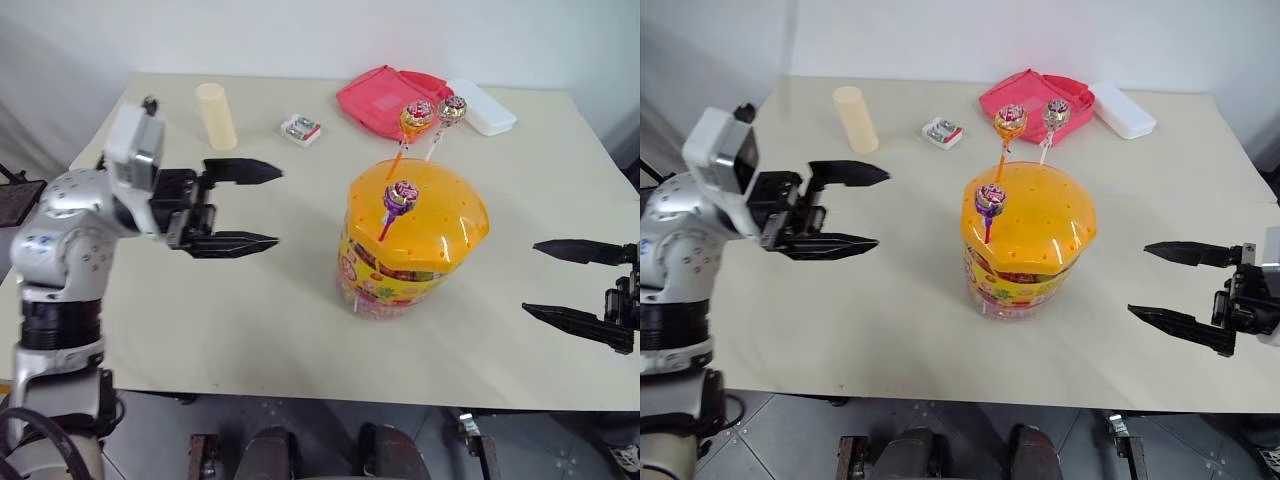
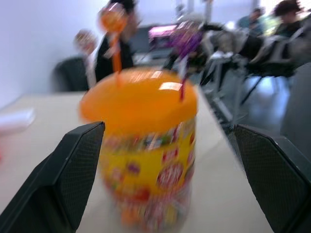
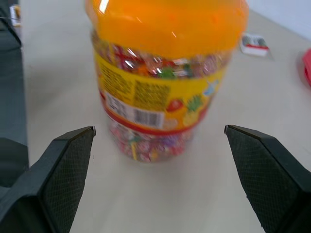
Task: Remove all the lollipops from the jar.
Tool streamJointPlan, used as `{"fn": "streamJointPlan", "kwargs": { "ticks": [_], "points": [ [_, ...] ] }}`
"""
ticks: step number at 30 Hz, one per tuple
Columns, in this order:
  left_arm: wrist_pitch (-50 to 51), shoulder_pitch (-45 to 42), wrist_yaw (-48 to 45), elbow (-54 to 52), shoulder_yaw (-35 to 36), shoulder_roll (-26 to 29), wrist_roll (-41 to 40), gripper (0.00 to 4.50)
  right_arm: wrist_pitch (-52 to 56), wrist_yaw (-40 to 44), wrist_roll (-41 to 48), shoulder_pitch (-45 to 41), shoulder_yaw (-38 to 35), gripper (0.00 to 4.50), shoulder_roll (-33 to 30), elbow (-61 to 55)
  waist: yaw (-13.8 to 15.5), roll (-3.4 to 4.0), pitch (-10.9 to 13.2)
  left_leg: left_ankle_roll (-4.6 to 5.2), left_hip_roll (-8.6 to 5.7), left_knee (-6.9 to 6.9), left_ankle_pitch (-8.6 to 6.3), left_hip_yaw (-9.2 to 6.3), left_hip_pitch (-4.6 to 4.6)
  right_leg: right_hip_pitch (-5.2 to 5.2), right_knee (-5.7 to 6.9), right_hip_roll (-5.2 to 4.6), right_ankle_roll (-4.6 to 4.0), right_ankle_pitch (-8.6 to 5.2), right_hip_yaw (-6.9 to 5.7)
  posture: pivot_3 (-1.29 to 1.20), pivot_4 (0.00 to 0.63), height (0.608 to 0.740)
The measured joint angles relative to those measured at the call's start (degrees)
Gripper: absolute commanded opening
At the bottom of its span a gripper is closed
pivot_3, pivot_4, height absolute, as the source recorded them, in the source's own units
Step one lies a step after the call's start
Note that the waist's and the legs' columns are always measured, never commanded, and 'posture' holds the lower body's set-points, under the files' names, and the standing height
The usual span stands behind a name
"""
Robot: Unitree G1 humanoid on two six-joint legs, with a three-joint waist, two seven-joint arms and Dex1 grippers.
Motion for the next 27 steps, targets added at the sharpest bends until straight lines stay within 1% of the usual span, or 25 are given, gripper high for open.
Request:
{"fn": "streamJointPlan", "kwargs": {
  "ticks": [4,9,11,15,18,21,27],
  "points": [
    [-0.62,-4.02,-0.61,2.81,-3.66,-6.24,0.60,4.50,0.30,-0.12,2.57,-3.87,0.01,4.45,0.26,-0.22,0.08,-0.04,0.02,0.01,0.00,0.08,0.00,-0.03,-0.01,0.02,0.04,0.00,0.00,0.00,0.01,0.00,0.150,0.740],
    [-2.01,-7.76,-3.23,6.89,-7.80,-12.13,2.32,4.50,0.37,-1.19,3.07,-4.52,0.01,4.45,0.27,-0.43,0.18,-0.06,0.04,0.06,-0.01,0.11,-0.03,-0.04,-0.03,0.05,0.04,0.00,0.00,0.00,-0.01,0.00,0.150,0.740],
    [-1.91,-9.01,-3.75,7.11,-10.03,-13.77,2.97,4.50,0.33,-1.87,3.05,-4.44,-0.02,4.45,0.35,-0.54,0.21,-0.07,0.04,0.08,-0.01,0.13,-0.04,-0.04,-0.03,0.05,0.03,0.00,0.00,0.00,-0.01,0.00,0.150,0.740],
    [-1.58,-9.82,-5.16,7.12,-11.62,-14.05,4.16,4.50,0.35,-3.56,3.05,-2.80,-1.08,4.45,1.94,-1.74,0.01,-0.07,0.04,0.08,-0.01,0.12,-0.04,-0.04,-0.02,0.05,0.04,0.00,0.00,0.00,0.00,0.00,0.150,0.740],
    [-3.19,-10.22,-6.06,8.73,-11.92,-16.68,4.57,3.98,0.43,-5.65,3.06,0.80,-3.79,4.50,3.51,-4.88,0.61,-0.07,0.04,0.09,-0.02,0.17,-0.05,-0.08,-0.03,0.06,0.06,-0.02,0.00,0.00,0.00,0.00,0.150,0.740],
    [-3.67,-10.50,-6.36,9.51,-11.94,-17.20,4.76,3.06,0.54,-6.99,3.16,2.42,-4.87,4.50,4.43,-6.75,0.72,-0.08,0.05,0.10,-0.04,0.19,-0.06,-0.06,-0.05,0.06,0.07,-0.03,0.01,0.01,0.01,0.00,0.150,0.740],
    [-4.06,-12.61,-6.38,11.37,-11.73,-18.05,5.01,1.22,0.45,-7.90,3.55,2.65,-5.73,4.50,4.43,-7.09,1.06,-0.08,0.05,0.11,-0.04,0.21,-0.06,-0.06,-0.04,0.06,0.07,-0.03,0.01,0.01,0.01,0.00,0.150,0.740]
  ]
}}
